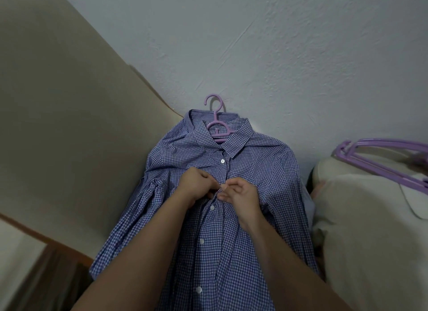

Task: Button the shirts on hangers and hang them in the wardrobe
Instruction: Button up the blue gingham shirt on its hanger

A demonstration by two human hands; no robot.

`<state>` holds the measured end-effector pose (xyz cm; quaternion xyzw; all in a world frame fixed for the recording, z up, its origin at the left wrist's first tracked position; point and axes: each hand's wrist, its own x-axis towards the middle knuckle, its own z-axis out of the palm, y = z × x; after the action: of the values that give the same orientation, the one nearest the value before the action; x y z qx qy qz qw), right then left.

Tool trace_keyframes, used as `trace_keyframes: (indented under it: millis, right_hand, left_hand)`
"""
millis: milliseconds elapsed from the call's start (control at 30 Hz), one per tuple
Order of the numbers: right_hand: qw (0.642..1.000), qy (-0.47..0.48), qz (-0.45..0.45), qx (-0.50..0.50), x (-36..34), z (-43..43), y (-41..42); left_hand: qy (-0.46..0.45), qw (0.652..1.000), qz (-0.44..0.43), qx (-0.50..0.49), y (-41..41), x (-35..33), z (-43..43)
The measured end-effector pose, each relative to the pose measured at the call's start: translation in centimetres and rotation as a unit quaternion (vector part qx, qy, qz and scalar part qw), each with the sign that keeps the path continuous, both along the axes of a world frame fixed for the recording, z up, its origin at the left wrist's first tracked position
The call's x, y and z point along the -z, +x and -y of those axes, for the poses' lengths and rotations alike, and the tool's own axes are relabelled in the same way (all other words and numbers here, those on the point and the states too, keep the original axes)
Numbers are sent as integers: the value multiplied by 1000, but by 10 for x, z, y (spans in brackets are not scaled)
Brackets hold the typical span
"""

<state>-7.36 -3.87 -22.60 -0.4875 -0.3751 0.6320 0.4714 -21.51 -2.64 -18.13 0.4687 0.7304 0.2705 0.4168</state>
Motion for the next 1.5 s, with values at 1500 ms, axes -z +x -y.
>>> trace_keyframes:
  millis: [1500]
  right_hand:
    - [905,66,421,-13,-19,63,-23]
  left_hand:
    - [189,883,-430,17,21,-10,106]
